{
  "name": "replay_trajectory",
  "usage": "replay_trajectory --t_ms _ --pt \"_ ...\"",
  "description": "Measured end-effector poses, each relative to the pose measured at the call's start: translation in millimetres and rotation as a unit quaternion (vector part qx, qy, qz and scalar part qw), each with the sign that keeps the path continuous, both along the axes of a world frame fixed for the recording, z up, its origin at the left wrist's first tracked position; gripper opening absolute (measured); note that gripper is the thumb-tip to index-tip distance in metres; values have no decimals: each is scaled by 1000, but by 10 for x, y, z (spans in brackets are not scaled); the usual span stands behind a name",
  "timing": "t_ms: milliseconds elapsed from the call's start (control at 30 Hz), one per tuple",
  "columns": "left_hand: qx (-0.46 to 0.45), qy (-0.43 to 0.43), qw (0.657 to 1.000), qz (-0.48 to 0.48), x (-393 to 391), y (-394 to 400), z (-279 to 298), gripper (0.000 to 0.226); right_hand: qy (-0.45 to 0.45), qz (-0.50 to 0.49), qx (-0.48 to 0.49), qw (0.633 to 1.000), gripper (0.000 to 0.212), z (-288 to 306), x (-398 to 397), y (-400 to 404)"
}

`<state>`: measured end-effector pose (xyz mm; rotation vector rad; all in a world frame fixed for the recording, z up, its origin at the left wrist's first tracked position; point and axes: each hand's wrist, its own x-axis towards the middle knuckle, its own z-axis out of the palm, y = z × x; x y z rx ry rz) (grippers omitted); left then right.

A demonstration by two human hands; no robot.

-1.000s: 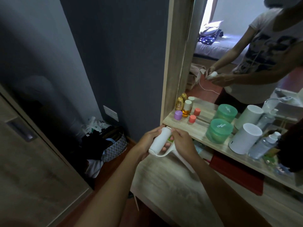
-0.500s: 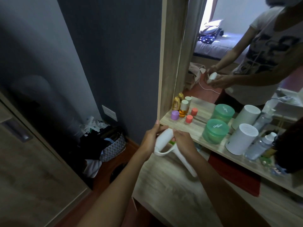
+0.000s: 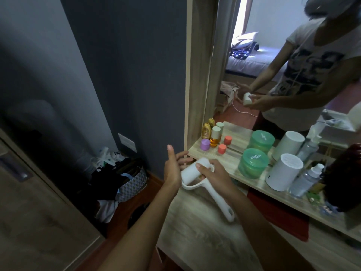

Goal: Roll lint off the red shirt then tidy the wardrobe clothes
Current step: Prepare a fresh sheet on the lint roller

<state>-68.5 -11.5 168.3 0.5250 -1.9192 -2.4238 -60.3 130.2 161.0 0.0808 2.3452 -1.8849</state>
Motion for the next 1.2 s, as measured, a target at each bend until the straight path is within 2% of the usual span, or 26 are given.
replay_trajectory --t_ms 100,200,267,333,400,433,467,533,567,600,667,733,867,1000,1100,1200 --pt "-92 -13 993 -70 15 7 12 50 50 -48 -21 997 35 125 -110 20" --pt "-133 31 981 -136 27 -9 57 32 71 -36 -19 997 34 199 -170 38" --pt "-137 61 982 -115 -15 -20 103 31 70 24 -89 993 47 216 -152 26" --pt "-164 78 978 -100 -52 -10 198 30 60 76 -138 986 75 184 -132 26" --pt "-191 96 974 -80 -81 -8 282 25 27 98 -95 990 88 165 -101 42" --pt "-202 102 972 -65 -86 -9 326 23 7 100 -46 994 82 170 -82 46" --pt "-194 99 975 -52 -97 -10 353 26 -8 97 14 995 67 191 -61 37" --pt "-82 60 994 -42 -120 -9 395 46 -8 53 148 987 25 240 -27 -13" --pt "0 32 999 -42 -125 -14 412 54 4 18 181 983 18 248 -21 -36" --pt "75 11 996 -42 -122 -18 431 57 16 -12 188 982 19 251 -17 -60" --pt "170 -10 984 -46 -117 -26 434 50 32 -47 180 982 19 292 -3 -94" --pt "183 -6 982 -51 -115 -29 443 42 24 -51 165 985 19 323 -11 -120" --pt "63 13 998 13 -191 -11 433 63 -21 -18 170 985 18 315 -10 -241" --pt "-70 33 991 105 -197 -32 397 71 -19 -6 194 981 20 306 -12 -303" --pt "-177 51 974 128 -133 -111 401 69 41 7 197 979 9 295 19 -275" --pt "-239 116 956 127 -102 -319 385 65 116 34 172 978 23 250 11 -305"
